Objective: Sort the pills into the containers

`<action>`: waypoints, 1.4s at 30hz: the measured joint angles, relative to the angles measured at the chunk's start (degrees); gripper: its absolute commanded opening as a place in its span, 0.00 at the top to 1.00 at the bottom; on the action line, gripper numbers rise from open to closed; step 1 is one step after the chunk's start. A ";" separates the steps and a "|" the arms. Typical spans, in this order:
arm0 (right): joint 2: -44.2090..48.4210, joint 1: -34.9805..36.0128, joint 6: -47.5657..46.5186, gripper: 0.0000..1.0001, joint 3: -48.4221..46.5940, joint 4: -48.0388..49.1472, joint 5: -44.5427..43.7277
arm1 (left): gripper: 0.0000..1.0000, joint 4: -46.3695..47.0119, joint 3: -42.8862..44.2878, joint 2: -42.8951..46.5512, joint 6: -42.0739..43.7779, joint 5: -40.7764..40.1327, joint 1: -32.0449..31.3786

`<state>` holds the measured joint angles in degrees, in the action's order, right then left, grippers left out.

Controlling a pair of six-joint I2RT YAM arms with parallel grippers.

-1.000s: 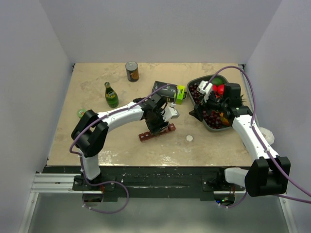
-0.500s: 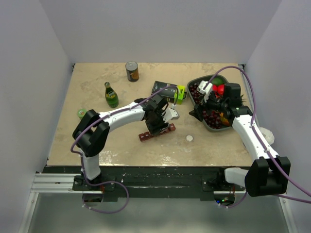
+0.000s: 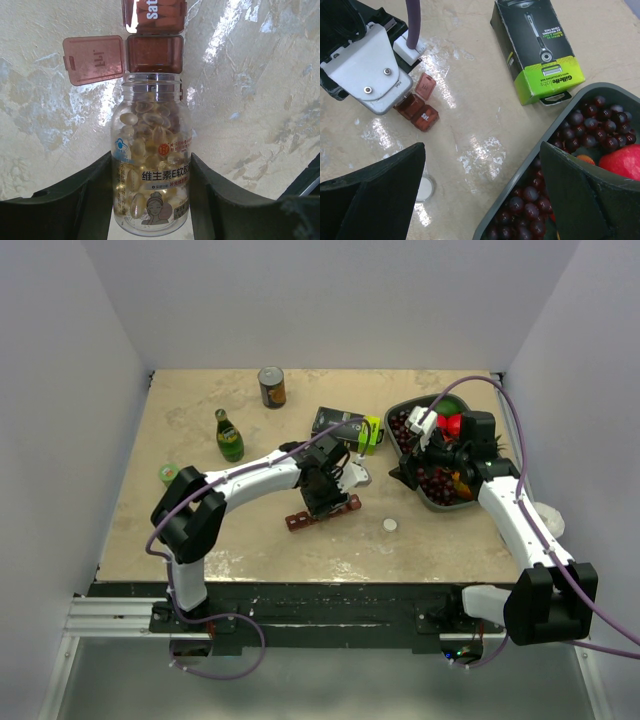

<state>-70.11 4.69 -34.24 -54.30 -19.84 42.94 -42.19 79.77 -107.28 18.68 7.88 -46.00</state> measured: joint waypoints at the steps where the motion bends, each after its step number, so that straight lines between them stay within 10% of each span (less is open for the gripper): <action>1: 0.00 0.00 -0.02 0.01 0.00 0.00 0.00 | 1.00 -0.17 0.11 -0.04 -0.02 -0.20 -0.07; 42: 0.00 -0.26 -0.31 0.01 0.00 0.02 -0.17 | 1.00 -1.51 1.03 -0.83 0.44 -6.69 -3.23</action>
<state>-70.11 4.43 -34.54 -54.30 -19.81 42.76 -43.70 80.79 -108.12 19.11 1.19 -49.23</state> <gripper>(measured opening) 0.989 0.572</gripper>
